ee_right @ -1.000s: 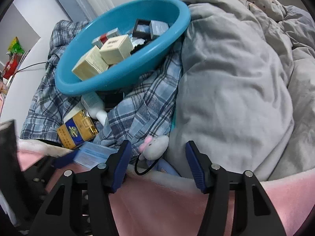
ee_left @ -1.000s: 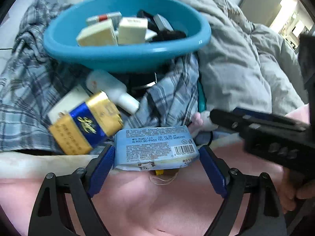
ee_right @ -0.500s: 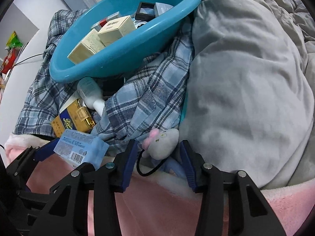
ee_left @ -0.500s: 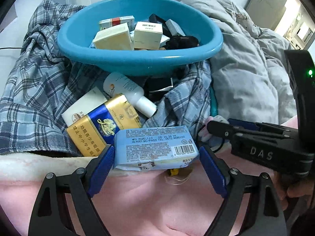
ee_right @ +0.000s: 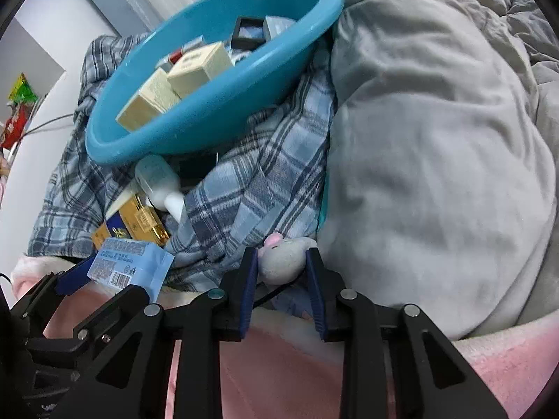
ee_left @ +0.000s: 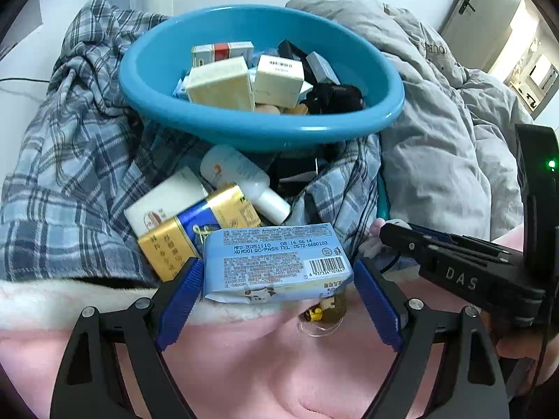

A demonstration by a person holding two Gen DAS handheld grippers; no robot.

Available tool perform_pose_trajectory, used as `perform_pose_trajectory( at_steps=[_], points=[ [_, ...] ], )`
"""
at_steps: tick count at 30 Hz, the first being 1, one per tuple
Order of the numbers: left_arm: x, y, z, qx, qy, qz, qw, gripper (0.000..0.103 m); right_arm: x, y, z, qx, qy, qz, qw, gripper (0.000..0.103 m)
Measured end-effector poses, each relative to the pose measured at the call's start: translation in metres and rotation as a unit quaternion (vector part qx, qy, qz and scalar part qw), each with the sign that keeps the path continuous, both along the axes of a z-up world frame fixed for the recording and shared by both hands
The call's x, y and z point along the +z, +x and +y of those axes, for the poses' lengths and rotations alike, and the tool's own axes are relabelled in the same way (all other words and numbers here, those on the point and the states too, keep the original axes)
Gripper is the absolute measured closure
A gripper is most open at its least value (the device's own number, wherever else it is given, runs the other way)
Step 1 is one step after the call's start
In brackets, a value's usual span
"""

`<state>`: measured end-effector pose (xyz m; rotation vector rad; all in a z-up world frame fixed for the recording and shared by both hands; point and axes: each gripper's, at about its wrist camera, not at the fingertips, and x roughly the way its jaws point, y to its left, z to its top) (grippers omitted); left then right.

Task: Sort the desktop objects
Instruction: 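Grasp the white plush toy with the right gripper while the left holds the wipes packet, then lift the wipes packet and plush toy up over the blue basin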

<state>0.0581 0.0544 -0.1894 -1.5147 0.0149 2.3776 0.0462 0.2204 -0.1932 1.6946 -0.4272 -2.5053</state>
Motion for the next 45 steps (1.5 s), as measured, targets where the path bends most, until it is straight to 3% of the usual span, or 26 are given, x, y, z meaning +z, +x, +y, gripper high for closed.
perform_pose_trajectory(
  at_steps=[7, 12, 20, 36, 40, 45],
  points=[
    [-0.001, -0.026, 0.005, -0.005, -0.050, -0.016, 0.9986, 0.015, 0.009, -0.020, -0.033, 0.054, 0.070, -0.015, 0.996, 0.077],
    [0.005, -0.041, -0.007, 0.009, -0.038, -0.015, 0.9991, 0.015, 0.019, -0.032, -0.039, 0.071, 0.083, -0.005, 0.994, 0.077],
    [0.006, -0.028, -0.015, 0.014, -0.016, -0.018, 0.9996, 0.017, 0.024, -0.021, -0.031, 0.059, 0.057, -0.003, 0.997, 0.077],
    [0.091, -0.024, -0.023, 0.020, -0.006, 0.087, 0.9960, 0.017, 0.094, -0.032, -0.040, 0.064, 0.062, 0.079, 0.993, 0.077],
    [0.122, -0.038, -0.025, 0.030, -0.027, 0.147, 0.9884, 0.017, 0.124, -0.044, -0.041, 0.061, 0.069, 0.118, 0.989, 0.077],
    [0.167, -0.058, -0.035, 0.053, -0.011, 0.205, 0.9773, 0.017, 0.164, -0.063, -0.036, 0.040, 0.068, 0.168, 0.983, 0.077]
  ],
)
